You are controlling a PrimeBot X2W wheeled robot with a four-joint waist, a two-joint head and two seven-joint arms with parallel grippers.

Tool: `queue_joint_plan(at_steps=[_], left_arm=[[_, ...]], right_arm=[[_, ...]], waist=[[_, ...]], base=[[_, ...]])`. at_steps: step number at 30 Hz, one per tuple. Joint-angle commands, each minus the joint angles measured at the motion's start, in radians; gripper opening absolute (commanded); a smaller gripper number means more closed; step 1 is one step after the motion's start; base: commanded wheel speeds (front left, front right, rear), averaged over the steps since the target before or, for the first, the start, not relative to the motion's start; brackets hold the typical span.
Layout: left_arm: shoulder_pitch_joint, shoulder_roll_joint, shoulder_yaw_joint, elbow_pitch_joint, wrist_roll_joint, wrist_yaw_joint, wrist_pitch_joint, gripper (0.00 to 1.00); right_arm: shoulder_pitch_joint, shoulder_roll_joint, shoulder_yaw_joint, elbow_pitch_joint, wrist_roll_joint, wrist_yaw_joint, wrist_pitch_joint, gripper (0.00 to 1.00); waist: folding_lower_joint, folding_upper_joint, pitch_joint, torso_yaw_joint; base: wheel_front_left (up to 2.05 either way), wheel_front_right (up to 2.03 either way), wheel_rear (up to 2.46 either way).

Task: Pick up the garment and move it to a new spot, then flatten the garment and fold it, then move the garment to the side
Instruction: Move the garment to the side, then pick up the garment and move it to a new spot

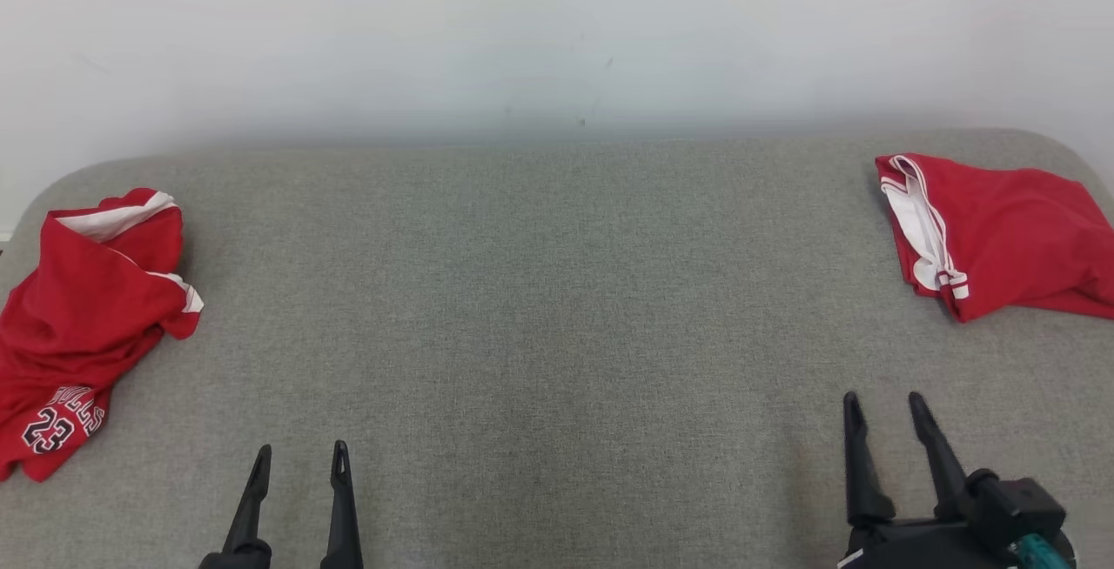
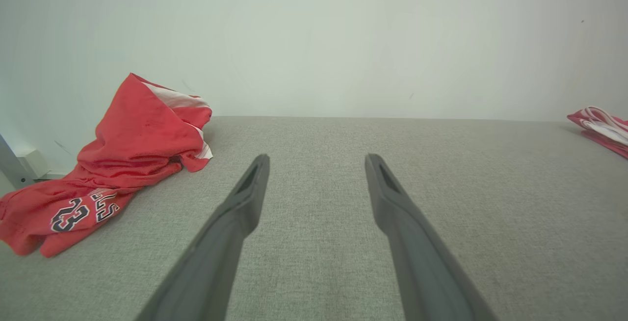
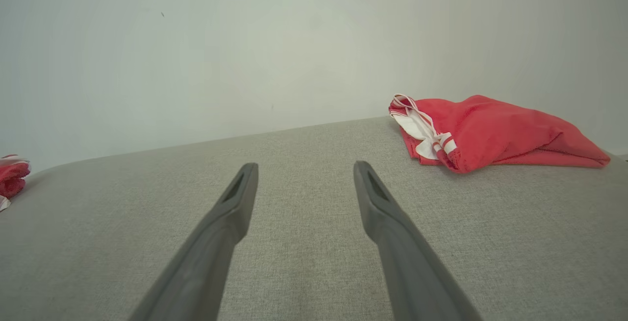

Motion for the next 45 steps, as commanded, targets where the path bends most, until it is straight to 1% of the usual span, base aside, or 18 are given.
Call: queue_joint_plan(at_steps=[1,9,31,36,39,44,45], left_arm=[[0.005,-0.001,-0.003,0.007,-0.003,0.003,-0.003,1.00],[0.017,-0.001,-0.001,0.033,-0.007,0.012,-0.003,1.00],[0.011,-0.001,0.006,0.053,-0.008,0.015,-0.003,1.00],[0.017,-0.001,0.022,0.048,-0.002,0.012,-0.003,1.00],[0.010,-0.001,0.031,0.048,0.009,0.003,-0.003,1.00],[0.001,-0.002,0.046,0.055,0.007,-0.002,-0.003,1.00],[0.001,-0.002,0.046,0.055,0.007,-0.002,-0.003,1.00]], right_arm=[[0.018,0.010,0.010,0.000,-0.011,-0.002,0.000,1.00],[0.049,0.032,0.013,-0.004,-0.016,-0.002,0.000,1.00],[0.059,0.036,0.004,0.021,-0.015,-0.002,0.000,1.00],[0.065,0.036,0.009,0.021,-0.005,-0.002,0.000,1.00],[0.066,0.036,0.009,0.019,-0.001,-0.002,0.000,1.00],[0.067,0.036,0.007,0.024,-0.001,-0.002,0.000,1.00],[0.067,0.036,0.007,0.024,-0.001,-0.002,0.000,1.00]], waist=[[0.0001,0.0002,-0.008,0.003],[0.0001,0.0002,-0.021,0.007],[0.0001,0.0002,-0.033,0.017],[0.0001,0.0002,-0.033,0.045],[0.0001,0.0002,-0.025,0.077],[0.0001,0.0002,-0.019,0.150],[0.0001,0.0002,-0.019,0.150]], base=[[0.00,0.00,0.00],[0.00,0.00,0.00],[0.00,0.00,0.00],[0.00,0.00,0.00],[0.00,0.00,0.00],[0.00,0.00,0.00],[0.00,0.00,0.00]])
